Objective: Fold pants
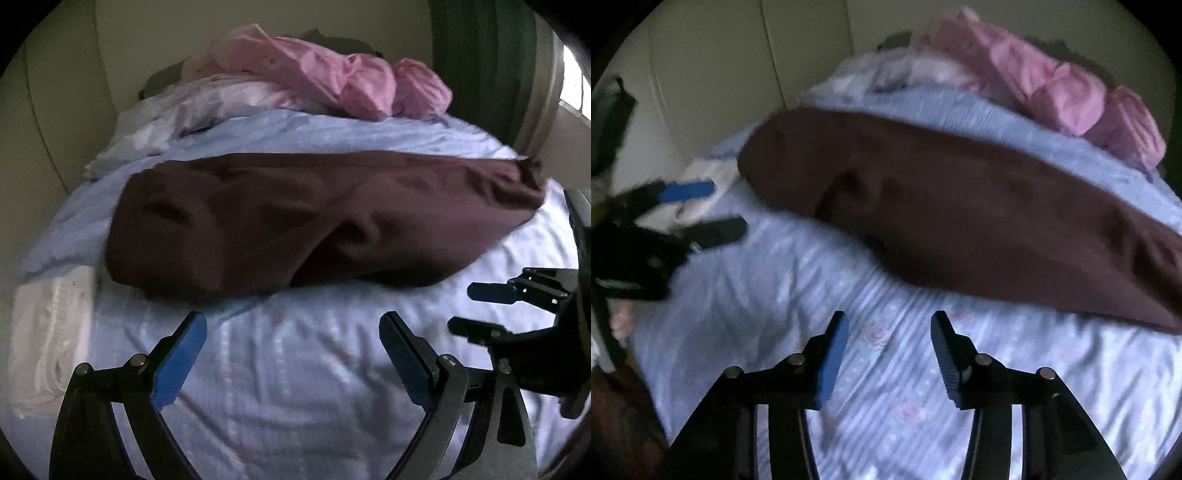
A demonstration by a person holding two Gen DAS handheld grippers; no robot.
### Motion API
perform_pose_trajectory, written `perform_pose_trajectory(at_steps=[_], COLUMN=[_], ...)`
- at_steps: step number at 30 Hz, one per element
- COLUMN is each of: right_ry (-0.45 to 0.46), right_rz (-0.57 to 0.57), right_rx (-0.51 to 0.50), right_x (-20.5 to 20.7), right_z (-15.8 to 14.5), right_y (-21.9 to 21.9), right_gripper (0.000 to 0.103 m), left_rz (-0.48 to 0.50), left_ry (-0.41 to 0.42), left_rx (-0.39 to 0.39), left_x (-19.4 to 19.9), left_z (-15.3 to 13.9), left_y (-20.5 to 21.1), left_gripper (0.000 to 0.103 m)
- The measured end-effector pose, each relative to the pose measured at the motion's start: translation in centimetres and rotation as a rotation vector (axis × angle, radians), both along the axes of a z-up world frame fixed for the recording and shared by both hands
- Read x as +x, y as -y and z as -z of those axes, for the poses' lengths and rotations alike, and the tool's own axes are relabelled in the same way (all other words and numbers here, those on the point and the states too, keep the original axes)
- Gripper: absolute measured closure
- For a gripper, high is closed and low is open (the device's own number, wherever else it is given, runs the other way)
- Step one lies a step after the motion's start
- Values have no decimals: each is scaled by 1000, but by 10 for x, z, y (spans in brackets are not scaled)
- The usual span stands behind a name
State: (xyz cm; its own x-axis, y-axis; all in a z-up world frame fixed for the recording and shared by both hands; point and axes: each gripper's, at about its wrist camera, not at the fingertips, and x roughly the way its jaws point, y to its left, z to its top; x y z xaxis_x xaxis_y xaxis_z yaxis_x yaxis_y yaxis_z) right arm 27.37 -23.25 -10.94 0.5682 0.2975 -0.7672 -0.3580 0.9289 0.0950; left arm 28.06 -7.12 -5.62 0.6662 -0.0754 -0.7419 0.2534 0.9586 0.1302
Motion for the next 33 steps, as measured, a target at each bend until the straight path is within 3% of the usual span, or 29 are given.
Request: perform_pose_trajectory(at_steps=[6,14,21,23,25,27,33], right_ry=[-40,78,146,170,188,194,168], right_rz=[21,19,58,62,42,15,-16], right_rx=[-41,-14,-1,-4,6,6,-32], right_x=[27,45,67,69,69,68,71], right_z=[28,-6,-13,-15,-15,-10,4], right_y=[-13,-8,-7,-10,-15,-22,-22], right_gripper=[63,63,61,54,34,26,26], left_rz=[-38,-113,-164,-166,-167,-167,-165], left_ry=[-6,-45,-8,-8,-11,-12,-14], left_rx=[47,-13,-10,-16,-19,-13,-5], left_x=[10,26,28,28,29,28,29], left_z=[16,20,16,15,16,16,17], left_y=[-7,-23,-37,-40,-41,-41,-41], left_gripper=[7,7,7,7,7,7,7])
